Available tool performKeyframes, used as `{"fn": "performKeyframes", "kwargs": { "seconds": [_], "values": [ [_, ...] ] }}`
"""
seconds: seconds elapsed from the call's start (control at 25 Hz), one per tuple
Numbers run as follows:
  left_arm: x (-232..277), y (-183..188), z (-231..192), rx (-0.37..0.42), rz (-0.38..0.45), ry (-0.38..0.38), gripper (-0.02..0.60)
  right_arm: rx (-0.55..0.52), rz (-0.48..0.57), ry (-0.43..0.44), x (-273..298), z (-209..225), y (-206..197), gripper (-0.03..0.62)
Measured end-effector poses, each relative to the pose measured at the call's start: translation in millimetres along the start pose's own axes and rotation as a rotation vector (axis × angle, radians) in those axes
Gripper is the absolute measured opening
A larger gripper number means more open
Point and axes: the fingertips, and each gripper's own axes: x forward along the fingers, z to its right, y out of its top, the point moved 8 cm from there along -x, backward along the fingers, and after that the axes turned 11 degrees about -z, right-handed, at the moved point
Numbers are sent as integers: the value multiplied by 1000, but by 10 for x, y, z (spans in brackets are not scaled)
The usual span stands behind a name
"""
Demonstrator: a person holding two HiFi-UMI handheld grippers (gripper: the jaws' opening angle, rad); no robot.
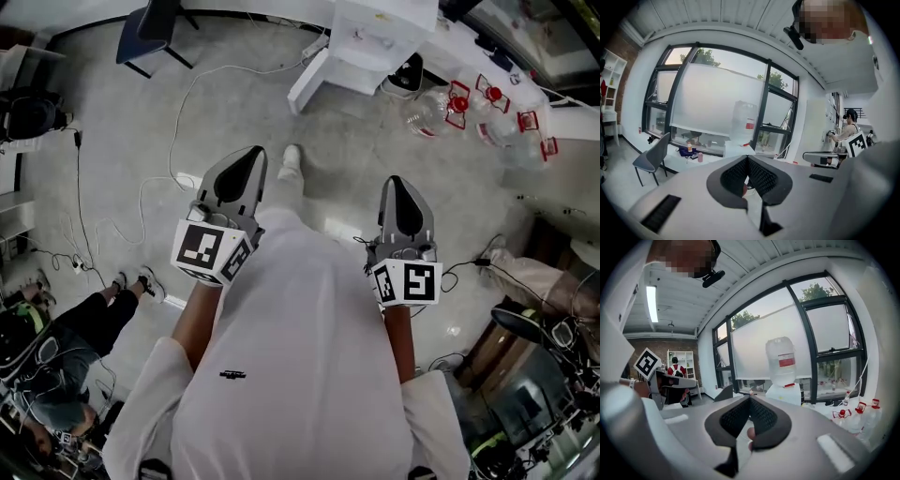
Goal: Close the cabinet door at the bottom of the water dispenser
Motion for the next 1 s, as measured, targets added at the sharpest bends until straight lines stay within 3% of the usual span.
{"fn": "performKeyframes", "kwargs": {
  "seconds": [0.36,0.68,1.0],
  "values": [
    [1009,917,-888,46,-7,-92,2,-14,0,-28,1336,161,702,9],
    [1563,954,-903,21,-98,-139,2,-19,-52,-23,1759,492,794,9],
    [2021,837,-808,-5,-128,-108,2,-51,-122,31,2075,805,623,9]
  ]
}}
